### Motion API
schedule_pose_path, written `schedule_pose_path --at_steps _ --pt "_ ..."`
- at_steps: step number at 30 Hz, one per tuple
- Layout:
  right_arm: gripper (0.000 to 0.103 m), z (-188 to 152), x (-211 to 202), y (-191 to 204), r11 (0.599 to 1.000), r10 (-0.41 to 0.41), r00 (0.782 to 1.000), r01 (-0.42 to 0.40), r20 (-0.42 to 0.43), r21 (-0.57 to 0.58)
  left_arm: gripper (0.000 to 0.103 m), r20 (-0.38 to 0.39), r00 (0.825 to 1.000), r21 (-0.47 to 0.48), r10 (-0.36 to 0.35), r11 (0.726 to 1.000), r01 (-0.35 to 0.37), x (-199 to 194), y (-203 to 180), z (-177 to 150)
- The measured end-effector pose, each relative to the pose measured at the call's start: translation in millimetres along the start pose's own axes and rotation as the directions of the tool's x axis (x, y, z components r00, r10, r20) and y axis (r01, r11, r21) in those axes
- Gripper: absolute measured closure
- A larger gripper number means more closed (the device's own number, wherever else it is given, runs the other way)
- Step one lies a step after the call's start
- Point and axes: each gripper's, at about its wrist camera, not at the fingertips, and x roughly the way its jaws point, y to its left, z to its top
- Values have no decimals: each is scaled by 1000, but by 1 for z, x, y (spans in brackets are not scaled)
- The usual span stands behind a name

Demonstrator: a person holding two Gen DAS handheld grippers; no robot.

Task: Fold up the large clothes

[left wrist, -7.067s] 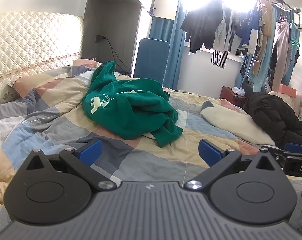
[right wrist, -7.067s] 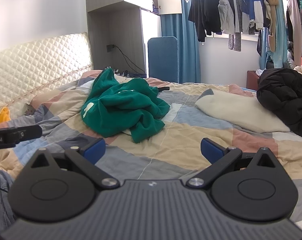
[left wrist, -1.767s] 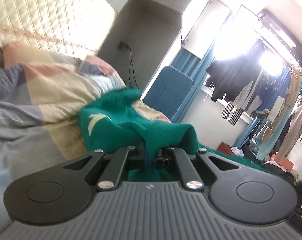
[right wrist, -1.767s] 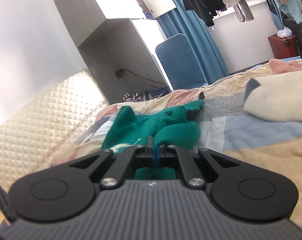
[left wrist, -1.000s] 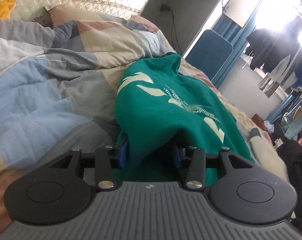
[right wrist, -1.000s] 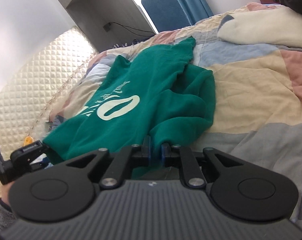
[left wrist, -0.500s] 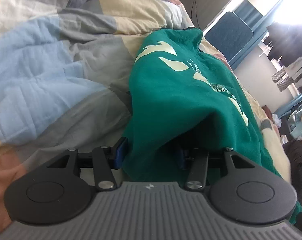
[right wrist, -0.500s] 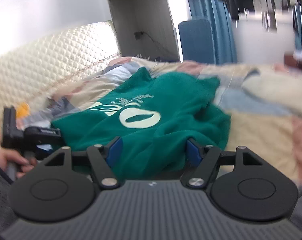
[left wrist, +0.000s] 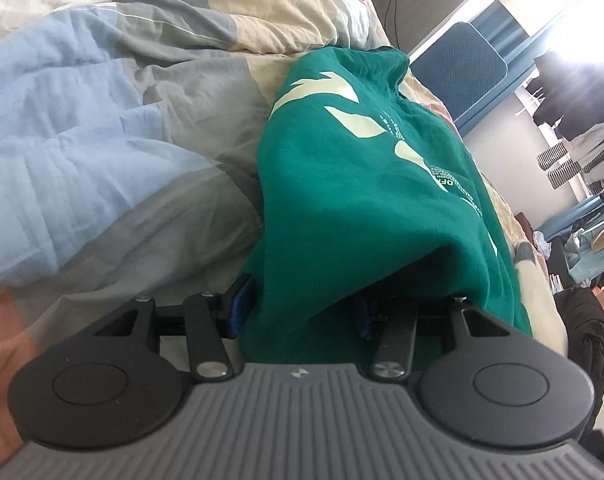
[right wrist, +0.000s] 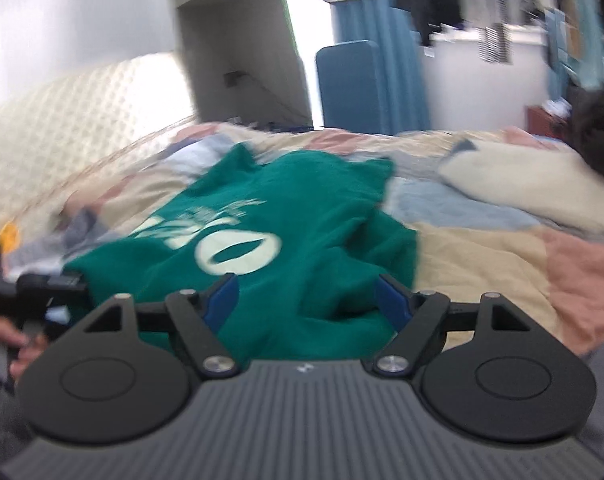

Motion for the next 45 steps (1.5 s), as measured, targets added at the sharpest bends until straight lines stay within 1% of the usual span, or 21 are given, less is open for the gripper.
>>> schedule_pose_path --at_steps 4,7,8,10,12,15,17,19,20,21,22,23,24,26,29,31,35,37,39,42,45 --pt "26 -12 11 35 983 72 997 -74 -20 -165 41 3 1000 -14 15 1000 -15 2 1 -8" --pt "25 -27 31 62 945 80 993 -105 -91 -309 37 -27 999 -44 23 999 -24 7 5 -10" --pt "21 -32 36 70 930 76 991 -112 -113 -351 37 -47 999 -69 12 997 -15 11 9 -10" --pt "20 -43 47 82 885 62 985 -130 -163 -447 37 -73 997 -119 -1 993 -7 16 17 -10" --pt "20 -56 56 93 839 32 980 -133 -196 -528 37 -83 997 -134 -6 991 -5 20 20 -10" --pt "20 -72 67 102 772 -47 984 -75 -174 -632 37 -84 996 -133 -9 991 -2 22 18 -10" --pt "20 -76 76 102 755 -81 983 -48 -166 -654 37 -79 997 -133 -15 991 4 24 18 -11" --pt "24 -78 87 98 758 -102 977 -46 -187 -651 41 -71 997 -129 -17 992 8 25 17 -10" --pt "36 -79 92 95 756 -116 975 -38 -191 -653 50 -67 998 -125 -19 992 11 25 17 -11" --pt "48 -78 96 94 754 -128 973 -29 -190 -656 55 -62 998 -122 -23 992 15 25 17 -11" --pt "55 -76 98 93 754 -141 973 -16 -185 -656 66 -57 998 -119 -29 993 22 25 17 -11" --pt "70 -73 98 91 761 -151 973 1 -176 -648 77 -47 998 -117 -42 992 37 23 16 -10" --pt "80 -68 97 89 774 -156 974 18 -164 -633 80 -27 998 -111 -61 992 58 20 15 -10" --pt "86 -57 89 84 803 -157 979 49 -133 -593 87 20 996 -94 -87 992 89 10 12 -9" --pt "88 -38 68 75 839 -131 990 80 -57 -538 91 69 989 -88 -129 987 134 -12 9 -10" --pt "90 -23 47 67 860 -108 994 103 19 -501 93 99 979 -69 -176 981 183 -32 7 -13" --pt "95 3 9 47 889 -98 985 151 143 -432 94 148 956 -23 -251 966 258 -64 -2 -15" --pt "95 15 -6 37 905 -87 980 153 181 -396 94 175 942 39 -285 958 283 -82 -12 -20" --pt "96 24 -13 31 904 -83 972 166 220 -393 94 197 929 101 -313 949 299 -96 -24 -24" --pt "96 41 -11 17 915 -75 969 161 235 -370 94 217 913 193 -346 932 307 -105 -44 -21" --pt "96 61 9 -1 934 -68 978 132 197 -331 93 229 903 274 -363 914 298 -98 -62 -12"
